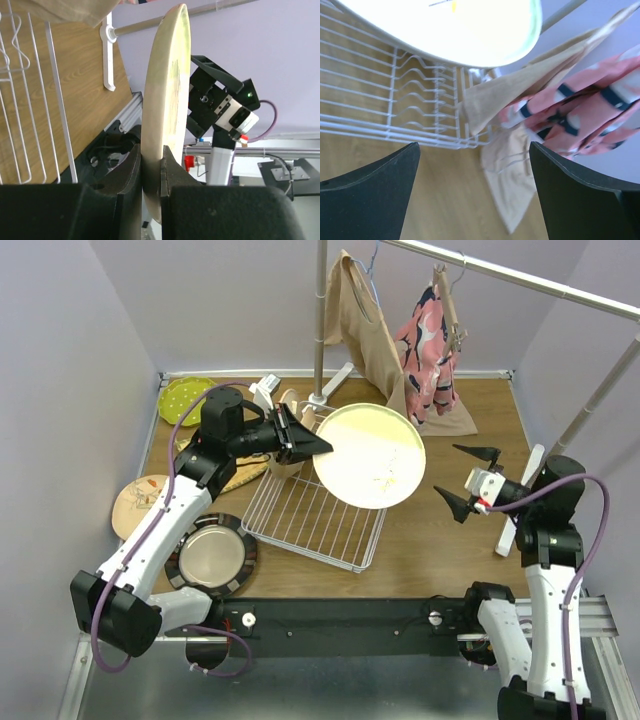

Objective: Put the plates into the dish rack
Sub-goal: Pass the plate from the left arm to the right

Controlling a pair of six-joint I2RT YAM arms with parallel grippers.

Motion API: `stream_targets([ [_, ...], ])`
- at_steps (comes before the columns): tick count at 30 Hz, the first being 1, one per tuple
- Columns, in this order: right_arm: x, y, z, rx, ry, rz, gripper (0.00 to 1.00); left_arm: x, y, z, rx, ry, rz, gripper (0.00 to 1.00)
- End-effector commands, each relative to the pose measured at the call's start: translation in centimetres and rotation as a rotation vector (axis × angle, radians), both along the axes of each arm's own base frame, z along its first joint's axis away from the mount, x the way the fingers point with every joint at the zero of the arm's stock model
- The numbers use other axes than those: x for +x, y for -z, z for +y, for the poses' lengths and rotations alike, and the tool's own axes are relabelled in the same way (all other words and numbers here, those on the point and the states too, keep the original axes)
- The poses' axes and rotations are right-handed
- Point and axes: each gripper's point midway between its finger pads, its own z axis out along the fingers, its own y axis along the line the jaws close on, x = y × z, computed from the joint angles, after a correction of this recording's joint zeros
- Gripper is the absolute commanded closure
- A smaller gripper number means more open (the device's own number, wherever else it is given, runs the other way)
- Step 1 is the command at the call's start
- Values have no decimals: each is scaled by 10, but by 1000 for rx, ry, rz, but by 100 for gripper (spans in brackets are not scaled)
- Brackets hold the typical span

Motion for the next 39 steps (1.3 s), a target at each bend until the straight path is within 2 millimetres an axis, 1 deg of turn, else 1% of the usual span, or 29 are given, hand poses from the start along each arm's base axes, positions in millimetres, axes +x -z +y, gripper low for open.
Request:
stream_targets([
  [1, -2, -28, 8, -12, -61, -245, 2, -16, -22, 5, -59, 7, 51, 100],
  [3, -11, -29, 13, -32, -102, -300, 2, -17, -20, 5, -63, 5, 83, 100],
  [4, -17, -25, 18, -29, -142, -302, 2, -18, -17, 5, -63, 5, 96, 100],
  [5, -22, -27, 20, -36, -156, -330, 2, -18, -15, 5, -63, 2, 110, 100],
  [7, -26, -23, 23, -33, -190, -343, 1, -17, -10, 5, -63, -7, 149, 100],
  [9, -26, -24, 24, -35, -201, -358, 1, -17, -7, 4, -59, -8, 173, 100],
  [11, -28, -21, 26, -34, -223, -356, 1, -16, -5, 3, -56, -6, 183, 100],
  [16, -43, -13, 37, -44, -330, -387, 1, -16, -5, -9, -45, 26, 203, 100],
  [19, -47, -5, 40, -41, -369, -383, 1, -17, -2, -14, -38, 40, 212, 100],
  [20, -48, -1, 40, -35, -373, -365, 1, -18, -2, -14, -38, 41, 215, 100],
  [22, -47, 1, 42, -37, -386, -370, 1, -20, 0, -14, -37, 43, 221, 100],
  [26, -41, 11, 46, -38, -413, -348, 1, -22, 3, -15, -36, 47, 228, 100],
  [27, -42, 15, 53, -35, -444, -333, 1, -22, 3, -15, -36, 49, 227, 100],
  [29, -34, 24, 58, -67, -437, -320, 2, -22, 1, -15, -38, 49, 218, 100],
  [30, -32, 27, 64, -77, -449, -320, 3, -22, 2, -15, -37, 50, 218, 100],
  [31, -34, 32, 74, -74, -454, -279, 3, -23, 2, -14, -39, 51, 217, 100],
  [32, -29, 26, 79, -70, -450, -341, 3, -24, 2, -14, -40, 51, 217, 100],
  [33, -34, 22, 89, -51, -471, -350, 3, -24, 3, -14, -42, 50, 221, 100],
  [34, -30, 20, 92, -35, -438, -332, 3, -26, 4, -13, -46, 49, 223, 100],
  [35, -29, 17, 96, -33, -438, -350, 3, -28, 3, -12, -50, 52, 222, 100],
  [36, -34, 17, 107, -31, -466, -350, 5, -29, 3, -12, -51, 52, 225, 100],
  [37, -26, 21, 109, -45, -432, -328, 7, -30, 3, -11, -54, 52, 223, 100],
  [38, -25, 21, 113, -49, -428, -324, 11, -31, 3, -11, -55, 51, 225, 100],
  [39, -26, 23, 116, -52, -430, -317, 13, -31, 3, -11, -57, 51, 227, 100],
])
